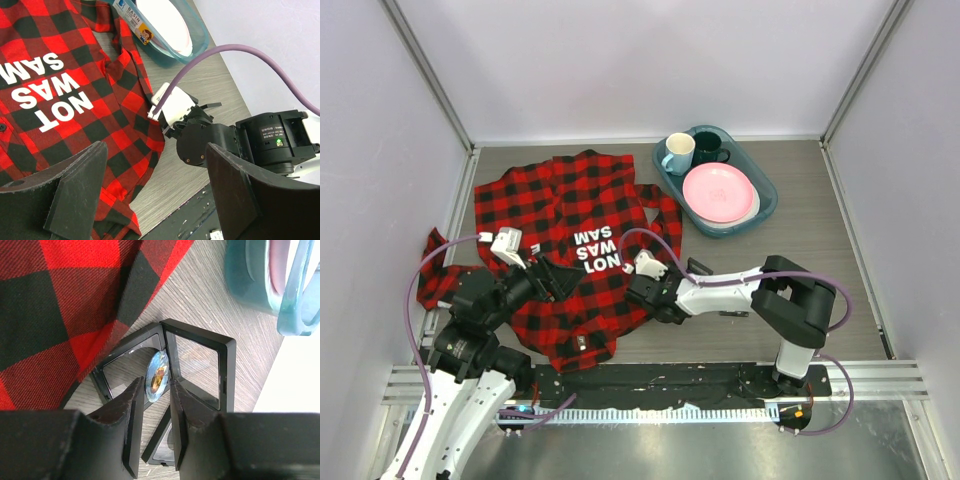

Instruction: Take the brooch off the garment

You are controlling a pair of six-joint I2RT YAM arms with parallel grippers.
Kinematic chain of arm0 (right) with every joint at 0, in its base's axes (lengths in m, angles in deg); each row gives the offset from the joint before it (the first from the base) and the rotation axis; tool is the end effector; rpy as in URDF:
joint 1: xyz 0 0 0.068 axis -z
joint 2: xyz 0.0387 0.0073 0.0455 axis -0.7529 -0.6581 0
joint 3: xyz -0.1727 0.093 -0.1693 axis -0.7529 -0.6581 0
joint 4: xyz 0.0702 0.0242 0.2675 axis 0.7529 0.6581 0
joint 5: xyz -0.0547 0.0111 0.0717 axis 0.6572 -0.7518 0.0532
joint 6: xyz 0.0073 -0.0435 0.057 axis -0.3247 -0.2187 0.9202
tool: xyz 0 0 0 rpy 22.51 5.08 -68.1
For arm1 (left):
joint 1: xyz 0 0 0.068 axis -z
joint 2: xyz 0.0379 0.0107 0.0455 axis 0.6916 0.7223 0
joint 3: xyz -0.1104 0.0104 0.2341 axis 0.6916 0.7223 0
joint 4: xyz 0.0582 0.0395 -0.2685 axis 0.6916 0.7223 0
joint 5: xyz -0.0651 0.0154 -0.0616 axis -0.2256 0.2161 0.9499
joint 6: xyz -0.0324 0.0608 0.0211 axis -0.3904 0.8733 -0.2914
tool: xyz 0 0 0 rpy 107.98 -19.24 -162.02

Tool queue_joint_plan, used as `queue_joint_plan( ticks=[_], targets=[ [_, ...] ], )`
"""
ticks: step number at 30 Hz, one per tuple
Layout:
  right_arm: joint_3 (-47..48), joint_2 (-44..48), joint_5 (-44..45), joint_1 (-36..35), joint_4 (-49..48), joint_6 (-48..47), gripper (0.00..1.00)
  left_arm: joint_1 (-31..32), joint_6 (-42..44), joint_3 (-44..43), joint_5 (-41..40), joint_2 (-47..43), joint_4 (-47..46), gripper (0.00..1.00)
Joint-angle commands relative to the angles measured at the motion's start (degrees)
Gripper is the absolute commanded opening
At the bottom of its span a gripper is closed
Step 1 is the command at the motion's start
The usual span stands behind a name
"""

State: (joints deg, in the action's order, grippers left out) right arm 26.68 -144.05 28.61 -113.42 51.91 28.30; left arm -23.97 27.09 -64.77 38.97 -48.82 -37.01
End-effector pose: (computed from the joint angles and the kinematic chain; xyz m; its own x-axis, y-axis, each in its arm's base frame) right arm 0.1796 0.2693 0.1026 -0.4758 -0.8136 -0.3341 -0.4249 0.5452 -0.7227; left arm 0.1397 -0.0696 0.2978 -0.5032 -0.4136 -0.7588 0.3820 0.6812 -0.6246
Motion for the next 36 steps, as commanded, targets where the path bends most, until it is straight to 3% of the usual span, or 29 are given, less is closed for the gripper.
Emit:
queue_joint_plan(
  ticks=[1,14,21,27,33,36],
  targets=[
    [1.80,2.51,0.13,-0.81,0.15,0.93,0.31,0.07,-0.31,-0.06,0.72,-0.16,-2.98,0.83],
    [1.27,6.63,-0.49,-3.62,2.25,4.17,0.34,0.07,-0.14,-0.15,-0.16,0.19,-2.63,0.84],
    [5.05,13.92,-3.20,-6.70,4.19,9.18,0.36,0.07,-0.22,-0.06,-0.95,0.19,-2.19,0.84],
    [4.09,27.80,-4.97,-6.88,4.02,13.84,0.36,0.07,-0.14,-0.06,-1.21,-1.65,-2.01,0.84],
    [1.54,44.85,-3.12,-6.88,5.24,18.59,0.38,0.07,-0.48,-2.34,-7.36,-6.22,2.29,0.85],
    [0.92,52.56,-3.56,-6.88,6.74,19.56,0.52,0.07,-4.15,-4.45,-9.38,-8.68,3.97,0.85]
  ],
)
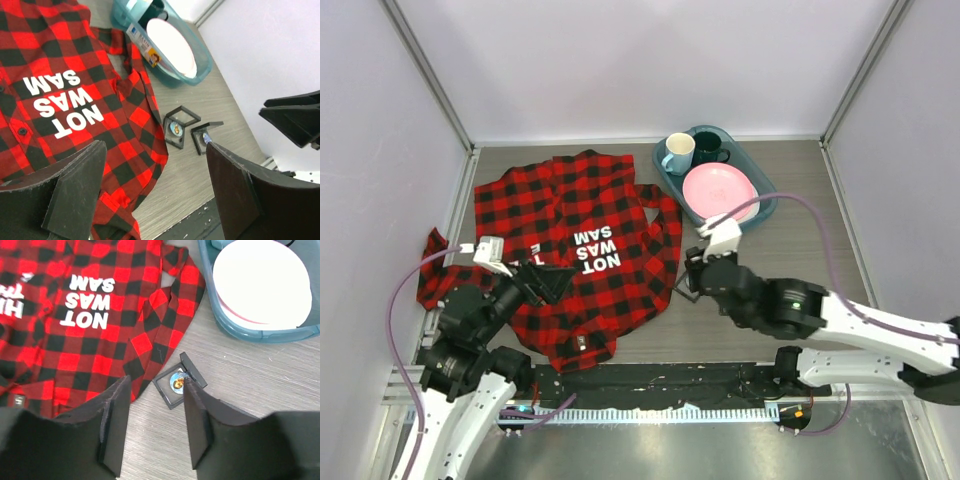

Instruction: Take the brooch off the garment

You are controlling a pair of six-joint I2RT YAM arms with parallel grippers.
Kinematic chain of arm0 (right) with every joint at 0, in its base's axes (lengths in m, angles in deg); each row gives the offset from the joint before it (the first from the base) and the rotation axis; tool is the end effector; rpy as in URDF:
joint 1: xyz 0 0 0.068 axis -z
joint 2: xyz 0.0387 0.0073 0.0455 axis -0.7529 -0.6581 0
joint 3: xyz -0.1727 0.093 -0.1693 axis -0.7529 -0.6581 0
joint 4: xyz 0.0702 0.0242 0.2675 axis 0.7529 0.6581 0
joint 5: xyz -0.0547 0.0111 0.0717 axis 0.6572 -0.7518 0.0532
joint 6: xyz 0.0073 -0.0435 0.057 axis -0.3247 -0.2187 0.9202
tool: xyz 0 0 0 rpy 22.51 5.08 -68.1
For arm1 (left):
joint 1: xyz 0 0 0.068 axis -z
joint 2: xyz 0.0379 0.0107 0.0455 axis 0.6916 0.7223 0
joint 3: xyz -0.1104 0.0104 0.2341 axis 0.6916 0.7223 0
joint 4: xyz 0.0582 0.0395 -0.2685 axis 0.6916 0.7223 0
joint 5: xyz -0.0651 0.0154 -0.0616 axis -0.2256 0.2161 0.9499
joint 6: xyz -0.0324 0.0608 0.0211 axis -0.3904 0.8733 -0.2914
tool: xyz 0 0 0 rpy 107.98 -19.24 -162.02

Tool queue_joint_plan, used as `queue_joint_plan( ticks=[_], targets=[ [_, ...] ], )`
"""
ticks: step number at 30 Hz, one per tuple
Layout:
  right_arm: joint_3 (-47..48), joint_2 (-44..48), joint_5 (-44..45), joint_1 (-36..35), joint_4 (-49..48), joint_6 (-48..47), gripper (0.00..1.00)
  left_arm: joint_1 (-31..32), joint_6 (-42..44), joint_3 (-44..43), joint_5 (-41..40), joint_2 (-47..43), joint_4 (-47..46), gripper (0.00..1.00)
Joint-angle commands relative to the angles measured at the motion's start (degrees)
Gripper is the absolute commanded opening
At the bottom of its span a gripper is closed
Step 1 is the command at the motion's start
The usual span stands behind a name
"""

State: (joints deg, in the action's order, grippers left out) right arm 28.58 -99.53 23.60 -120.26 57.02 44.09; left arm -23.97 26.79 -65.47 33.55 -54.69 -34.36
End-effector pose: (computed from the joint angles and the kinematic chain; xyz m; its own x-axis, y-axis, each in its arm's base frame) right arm 0.1173 0.2134 0.3176 -0.3503 -0.1902 -0.9171 -0.3542 0.9334 -0.0583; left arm 0.1223 -0.0576 0.3088 -0.4103 -0.4668 -0.7834 0.3575 0.7080 -0.6091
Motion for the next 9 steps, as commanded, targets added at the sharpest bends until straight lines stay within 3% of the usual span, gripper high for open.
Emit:
queue_joint_plan(
  ticks=[1,6,8,9],
  targets=[
    [-0.98,9.73,1.36,0.05,2.50,3.78,0.58,0.07,-5.00,-4.19,-4.05,-3.33,-0.07,0.85],
    [-0.19,19.67,0.13,0.05,3.21,2.29,0.80,0.07,-11.86,-4.63,-3.18,-4.48,-7.54,0.87],
    [0.51,23.80,0.73,-0.04,2.68,1.24,0.86,0.07,-12.14,-7.69,-3.18,-1.68,-9.13,0.92],
    [1.12,24.77,1.87,0.05,2.77,1.32,0.99,0.07,-11.70,-9.37,-3.87,-0.01,-9.14,0.99]
  ],
)
